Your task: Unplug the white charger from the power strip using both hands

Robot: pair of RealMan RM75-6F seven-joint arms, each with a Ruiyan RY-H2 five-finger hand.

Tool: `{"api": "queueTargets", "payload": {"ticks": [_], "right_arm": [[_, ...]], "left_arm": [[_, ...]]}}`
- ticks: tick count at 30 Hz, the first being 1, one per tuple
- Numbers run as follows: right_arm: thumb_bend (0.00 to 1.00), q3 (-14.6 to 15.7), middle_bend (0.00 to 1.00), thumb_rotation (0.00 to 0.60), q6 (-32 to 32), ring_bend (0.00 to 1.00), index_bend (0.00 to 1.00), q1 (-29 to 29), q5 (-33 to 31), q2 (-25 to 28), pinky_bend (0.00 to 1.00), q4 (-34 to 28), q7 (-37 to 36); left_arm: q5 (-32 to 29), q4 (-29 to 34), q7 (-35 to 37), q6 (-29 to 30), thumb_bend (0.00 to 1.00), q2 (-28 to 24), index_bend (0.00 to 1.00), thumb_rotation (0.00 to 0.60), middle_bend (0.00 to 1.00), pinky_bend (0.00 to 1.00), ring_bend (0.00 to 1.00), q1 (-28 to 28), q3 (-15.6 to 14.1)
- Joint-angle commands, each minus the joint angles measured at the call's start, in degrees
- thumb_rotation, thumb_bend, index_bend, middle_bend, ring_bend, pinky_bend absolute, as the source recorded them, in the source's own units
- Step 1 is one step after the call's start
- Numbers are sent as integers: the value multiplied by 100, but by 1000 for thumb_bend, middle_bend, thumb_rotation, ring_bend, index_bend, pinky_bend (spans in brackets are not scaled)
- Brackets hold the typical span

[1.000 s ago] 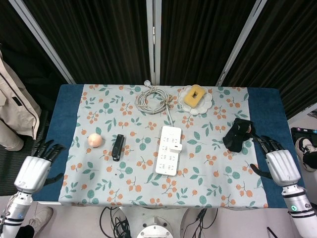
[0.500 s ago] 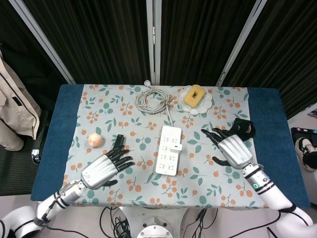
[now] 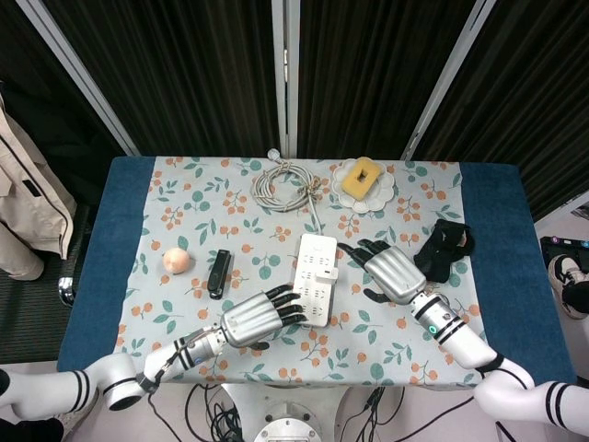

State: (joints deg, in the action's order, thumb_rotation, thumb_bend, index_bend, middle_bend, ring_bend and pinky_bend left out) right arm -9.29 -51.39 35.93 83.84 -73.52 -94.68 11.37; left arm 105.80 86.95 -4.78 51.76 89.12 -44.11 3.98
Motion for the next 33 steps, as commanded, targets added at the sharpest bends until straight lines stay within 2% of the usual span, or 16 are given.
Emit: {"api": "queueTargets", "payload": {"ticks": [1, 17, 26, 30, 33], "right_arm": [[206, -18, 276, 600, 199, 151, 68, 176, -179, -230, 281, 202, 134], [209, 46, 256, 600, 663, 151, 73, 835, -740, -1070, 281, 941, 961], [238, 97, 239, 600, 922, 147, 74, 1092, -996, -1077, 277, 991, 1145], [324, 150, 258, 600, 1112, 148, 90, 1242, -1125, -1074, 276, 1033, 1277], [327, 186, 272, 600, 1152, 148, 116, 1331, -1184, -1110, 276, 1113, 1404]], "left_arm": [[-184, -237, -65, -171, 117, 264, 212, 600, 220, 127, 116, -143, -38], [-573, -949, -430, -29, 111, 972, 170, 600, 159, 132, 115, -202, -275], [-650, -1129, -464, 128, 108, 1093, 167, 600, 153, 127, 116, -206, -386], [-635, -1215, -493, 199, 109, 1141, 167, 600, 154, 125, 116, -219, -434], [-634, -1247, -463, 250, 109, 1156, 167, 600, 155, 125, 115, -225, -467]]}}
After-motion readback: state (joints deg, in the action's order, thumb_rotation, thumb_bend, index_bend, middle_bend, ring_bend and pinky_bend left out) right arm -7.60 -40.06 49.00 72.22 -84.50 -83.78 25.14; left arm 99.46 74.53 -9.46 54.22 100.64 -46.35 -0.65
